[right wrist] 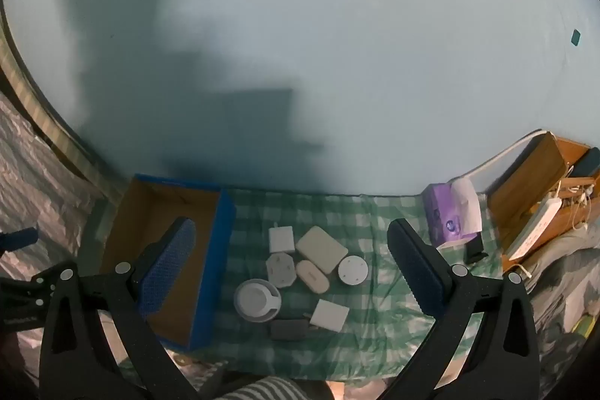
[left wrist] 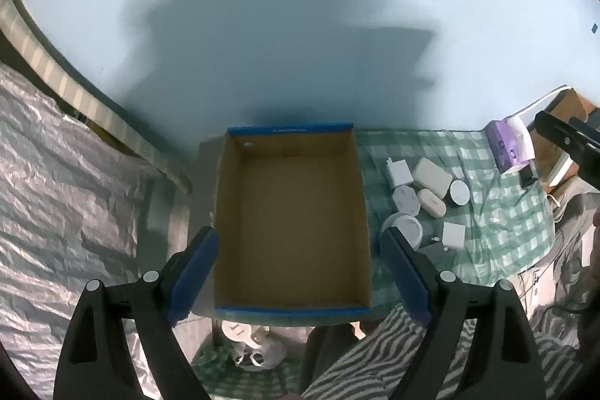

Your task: Organize rigid objects

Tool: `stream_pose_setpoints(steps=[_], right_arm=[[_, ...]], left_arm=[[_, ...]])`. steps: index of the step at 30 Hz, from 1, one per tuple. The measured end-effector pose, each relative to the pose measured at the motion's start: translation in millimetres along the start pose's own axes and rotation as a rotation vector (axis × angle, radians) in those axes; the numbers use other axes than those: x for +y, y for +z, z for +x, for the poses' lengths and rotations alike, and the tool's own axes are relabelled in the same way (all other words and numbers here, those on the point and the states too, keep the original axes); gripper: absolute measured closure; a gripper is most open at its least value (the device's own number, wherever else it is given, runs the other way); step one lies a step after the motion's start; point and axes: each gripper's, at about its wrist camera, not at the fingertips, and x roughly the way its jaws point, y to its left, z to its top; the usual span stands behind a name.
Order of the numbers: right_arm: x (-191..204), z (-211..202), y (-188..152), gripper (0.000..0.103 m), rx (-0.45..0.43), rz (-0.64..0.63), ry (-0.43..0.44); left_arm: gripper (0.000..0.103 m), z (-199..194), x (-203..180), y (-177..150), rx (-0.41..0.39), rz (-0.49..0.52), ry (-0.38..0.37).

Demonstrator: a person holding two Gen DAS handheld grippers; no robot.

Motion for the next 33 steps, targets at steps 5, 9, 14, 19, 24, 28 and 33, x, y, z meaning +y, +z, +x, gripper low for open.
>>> stream_pose_setpoints(steps=[5,9,14,19,24,28,33], right_arm=[[-8,2,0,0.001,0.020,-0.008,-0.012],[-7,3,0,0.001,0.016,-0.006,0.001],[0,3,0,0.001,0.018,-0.016,0.005],[-5,4,-2,0.001,0.016,-0.009,0.011],[-7,5,-1,0.001,0.017,-0.009,0.017],[-7,7,-1,0.001,0.021,-0.010,0.017],[-7,8,-2,0.001,0.023,-0.013,0.020]], left_arm=[[0.014,-1,-5,1,0.002,0.018,0.019],[0.014,0,0,-1,0.005,-0.014,-0.004],[0.014,0,8,-1,-0.007,-0.024,-0.005],[0.014,-3,6,4,-0.011,-0.033,-0.003],[0.014,-1,2,7,-0.007,-0.027,0.011],[0.014,0,0,7,-0.004,-0.027,0.008],[0.014,2,-3,7,-0.001,-0.020,0.013]])
